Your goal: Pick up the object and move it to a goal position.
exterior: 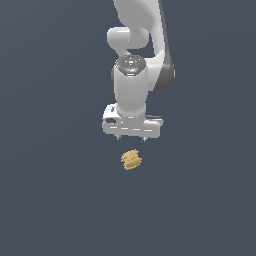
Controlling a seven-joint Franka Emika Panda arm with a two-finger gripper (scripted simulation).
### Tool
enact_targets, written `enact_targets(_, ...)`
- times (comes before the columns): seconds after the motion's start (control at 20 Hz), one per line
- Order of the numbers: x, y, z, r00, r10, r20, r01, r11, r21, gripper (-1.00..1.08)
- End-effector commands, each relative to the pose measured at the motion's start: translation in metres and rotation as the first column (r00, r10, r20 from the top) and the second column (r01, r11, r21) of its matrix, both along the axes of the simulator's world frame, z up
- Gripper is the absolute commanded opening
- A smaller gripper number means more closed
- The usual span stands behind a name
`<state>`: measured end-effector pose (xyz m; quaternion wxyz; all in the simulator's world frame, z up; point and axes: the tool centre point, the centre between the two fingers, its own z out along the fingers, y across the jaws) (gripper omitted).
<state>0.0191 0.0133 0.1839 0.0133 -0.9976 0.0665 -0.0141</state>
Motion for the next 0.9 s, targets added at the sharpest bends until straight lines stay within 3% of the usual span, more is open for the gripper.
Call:
enact_targets(0.0,0.001,0.000,-0.003,0.999,-0.050,-0.003,0.050,0.999,0.001,1.00)
enact_targets(0.4,0.007,0.001,-0.016,0.967,-0.256,-0.016,0.256,0.967,0.003,1.00)
enact_targets(0.85,0.013,0.001,-0.031,0.876,-0.481,-0.028,0.482,0.876,-0.001,1.00)
